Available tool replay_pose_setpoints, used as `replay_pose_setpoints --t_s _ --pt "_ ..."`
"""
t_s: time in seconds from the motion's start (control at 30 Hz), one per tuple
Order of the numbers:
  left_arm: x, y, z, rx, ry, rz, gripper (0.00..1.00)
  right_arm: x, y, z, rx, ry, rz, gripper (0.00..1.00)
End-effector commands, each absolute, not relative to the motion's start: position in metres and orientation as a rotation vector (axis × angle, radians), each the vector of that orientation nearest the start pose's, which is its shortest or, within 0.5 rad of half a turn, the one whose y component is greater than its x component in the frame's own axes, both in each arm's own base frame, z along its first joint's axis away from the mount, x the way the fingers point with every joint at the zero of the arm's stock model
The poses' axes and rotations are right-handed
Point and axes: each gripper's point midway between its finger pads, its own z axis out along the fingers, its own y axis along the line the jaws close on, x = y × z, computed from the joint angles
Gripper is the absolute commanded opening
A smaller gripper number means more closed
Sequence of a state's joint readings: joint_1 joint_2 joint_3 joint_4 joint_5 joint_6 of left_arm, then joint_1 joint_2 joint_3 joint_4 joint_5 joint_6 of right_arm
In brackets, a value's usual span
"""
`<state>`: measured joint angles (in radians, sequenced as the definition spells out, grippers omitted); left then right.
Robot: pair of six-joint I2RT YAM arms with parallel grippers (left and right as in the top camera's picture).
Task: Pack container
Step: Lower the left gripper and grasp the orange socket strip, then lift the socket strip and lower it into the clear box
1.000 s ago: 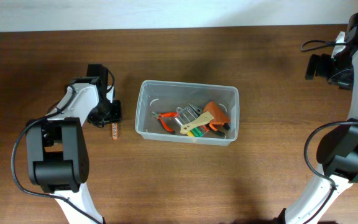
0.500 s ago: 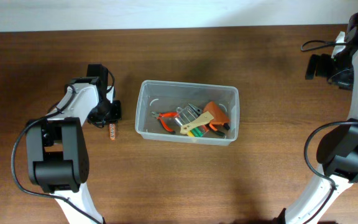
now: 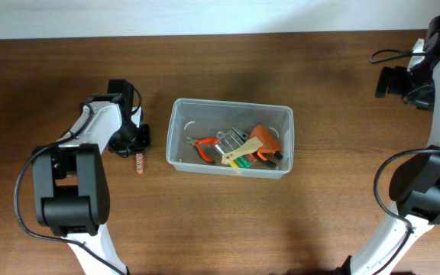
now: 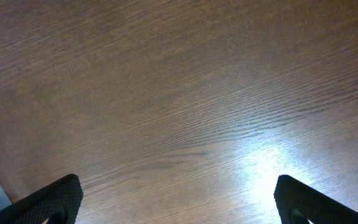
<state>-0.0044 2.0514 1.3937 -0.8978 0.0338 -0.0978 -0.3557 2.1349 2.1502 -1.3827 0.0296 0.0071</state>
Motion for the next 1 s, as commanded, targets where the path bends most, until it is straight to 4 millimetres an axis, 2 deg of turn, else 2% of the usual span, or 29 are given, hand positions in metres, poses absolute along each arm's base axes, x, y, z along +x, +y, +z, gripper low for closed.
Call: replay_pose_setpoints --t_s 0.0,0.07,0.1,0.13,0.43,0.6,0.67,0.77,0.97 --pt "0.392 -0.013 0.025 -0.138 3.048 -0.1 0.18 0.424 -0.163 0.158 0.548 2.899 -0.101 0.99" --pt "0.398 -0.013 0.039 -0.133 3.009 -0.101 0.14 0.424 -0.163 0.158 0.548 2.899 -0.101 0.99" --pt "0.399 -0.013 0.046 -0.132 2.99 -0.102 0.05 0.424 -0.163 0.158 0.548 2.899 -0.101 0.99" --pt "0.401 -0.013 0.054 -0.131 2.969 -0.103 0.02 0.424 -0.163 0.158 0.548 2.899 -0.101 0.99" --pt "0.407 -0.01 0.13 -0.116 2.766 -0.091 0.02 0.424 -0.163 0.158 0.548 2.899 -0.101 0.98" --pt "0.403 -0.019 0.171 -0.081 2.663 -0.108 0.02 0.424 -0.163 0.158 0.548 2.899 -0.101 0.99" --pt "0.4 -0.03 0.185 -0.045 2.627 -0.127 0.02 0.424 -0.163 0.158 0.548 2.899 -0.101 0.99" --pt "0.396 -0.057 0.205 0.042 2.57 -0.177 0.02 0.424 -0.163 0.158 0.548 2.899 -0.101 0.99" --pt "0.39 -0.123 0.231 0.242 2.463 -0.33 0.02 0.424 -0.163 0.158 0.548 2.899 -0.101 0.99"
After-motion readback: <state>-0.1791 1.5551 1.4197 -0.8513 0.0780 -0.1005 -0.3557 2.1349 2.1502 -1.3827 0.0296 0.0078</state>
